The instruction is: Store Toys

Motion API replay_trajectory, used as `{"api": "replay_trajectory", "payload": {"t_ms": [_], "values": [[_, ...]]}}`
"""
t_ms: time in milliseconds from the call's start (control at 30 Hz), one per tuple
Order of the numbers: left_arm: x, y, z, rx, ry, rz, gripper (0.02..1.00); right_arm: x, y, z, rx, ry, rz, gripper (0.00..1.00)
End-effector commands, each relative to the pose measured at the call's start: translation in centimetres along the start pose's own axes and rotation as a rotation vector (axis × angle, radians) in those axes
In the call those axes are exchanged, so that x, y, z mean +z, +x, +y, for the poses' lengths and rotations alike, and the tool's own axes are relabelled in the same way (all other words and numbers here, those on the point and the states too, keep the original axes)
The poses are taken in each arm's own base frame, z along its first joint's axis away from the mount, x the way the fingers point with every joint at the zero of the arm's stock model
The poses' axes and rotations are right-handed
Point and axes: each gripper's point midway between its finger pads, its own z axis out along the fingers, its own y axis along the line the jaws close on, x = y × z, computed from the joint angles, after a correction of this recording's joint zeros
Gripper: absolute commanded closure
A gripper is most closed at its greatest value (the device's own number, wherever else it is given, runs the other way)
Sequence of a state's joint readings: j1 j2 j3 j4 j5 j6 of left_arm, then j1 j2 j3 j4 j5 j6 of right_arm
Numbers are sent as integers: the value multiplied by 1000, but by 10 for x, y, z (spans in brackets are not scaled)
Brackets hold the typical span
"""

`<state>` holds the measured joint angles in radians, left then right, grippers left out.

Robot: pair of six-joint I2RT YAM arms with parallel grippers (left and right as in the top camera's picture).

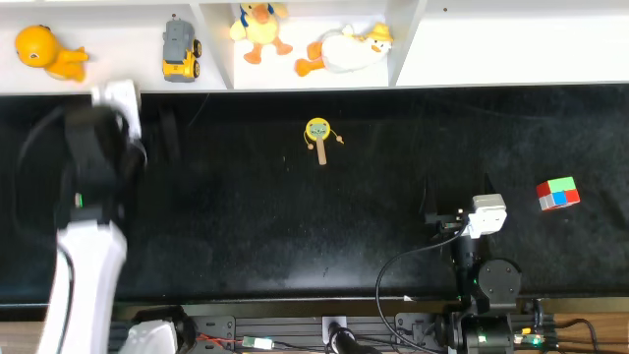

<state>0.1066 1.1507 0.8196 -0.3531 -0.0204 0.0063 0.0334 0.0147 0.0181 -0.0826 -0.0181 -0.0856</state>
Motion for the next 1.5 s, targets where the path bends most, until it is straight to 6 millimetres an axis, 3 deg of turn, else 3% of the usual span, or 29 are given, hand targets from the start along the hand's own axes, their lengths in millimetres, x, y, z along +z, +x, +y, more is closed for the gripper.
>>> {"api": "replay_trajectory", "payload": {"t_ms": [33,133,267,367,600,800,900,1500], "values": [[-29,54,-6,10,15,12,20,0,3,0,4,3,-2,7],[-45,72,-29,57,90,-55,20,0,3,0,4,3,-2,7],[-69,50,-53,87,177,-332,20,0,3,0,4,3,-2,7],[-83,46,-53,76,189,-473,20,0,3,0,4,3,-2,5],[-93,61,-47,58,184,-617,20,0,3,0,4,3,-2,5],[-89,68,-43,85,153,-684,20,0,3,0,4,3,-2,5],[-73,87,-42,92,146,-601,20,0,3,0,4,3,-2,5],[-73,85,-32,76,111,-609,20,0,3,0,4,3,-2,5]]}}
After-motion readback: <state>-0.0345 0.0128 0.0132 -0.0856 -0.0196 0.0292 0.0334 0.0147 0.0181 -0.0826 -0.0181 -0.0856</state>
